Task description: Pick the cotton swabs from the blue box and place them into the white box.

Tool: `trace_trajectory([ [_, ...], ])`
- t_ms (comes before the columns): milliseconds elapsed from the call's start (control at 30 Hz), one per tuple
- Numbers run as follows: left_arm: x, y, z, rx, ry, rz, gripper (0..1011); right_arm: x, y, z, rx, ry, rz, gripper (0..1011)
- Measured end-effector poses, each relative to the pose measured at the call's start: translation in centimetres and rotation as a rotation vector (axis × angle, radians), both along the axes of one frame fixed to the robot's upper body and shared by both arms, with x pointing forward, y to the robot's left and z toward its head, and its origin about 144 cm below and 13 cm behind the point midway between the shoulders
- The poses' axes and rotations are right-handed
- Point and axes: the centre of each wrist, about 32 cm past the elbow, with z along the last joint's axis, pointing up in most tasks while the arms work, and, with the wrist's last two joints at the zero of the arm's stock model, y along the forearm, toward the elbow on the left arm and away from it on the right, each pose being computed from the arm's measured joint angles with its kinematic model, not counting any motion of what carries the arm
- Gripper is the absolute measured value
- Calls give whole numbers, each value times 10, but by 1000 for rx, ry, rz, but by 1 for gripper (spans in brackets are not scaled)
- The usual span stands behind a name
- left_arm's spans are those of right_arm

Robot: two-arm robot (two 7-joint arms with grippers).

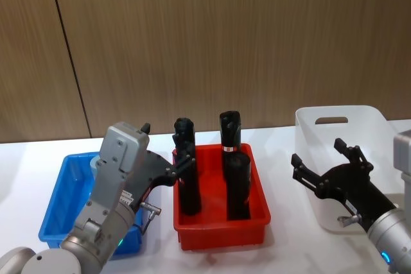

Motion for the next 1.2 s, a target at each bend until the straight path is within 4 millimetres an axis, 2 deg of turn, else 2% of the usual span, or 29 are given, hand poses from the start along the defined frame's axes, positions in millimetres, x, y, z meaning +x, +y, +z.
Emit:
trace_trajectory([
  [833, 0, 0, 0, 0, 0, 0, 1004, 0, 0, 0, 0, 0, 0, 1002],
  [1200, 1, 13, -4, -40, 25, 12, 1004, 0, 0, 0, 0, 0, 0, 1002],
])
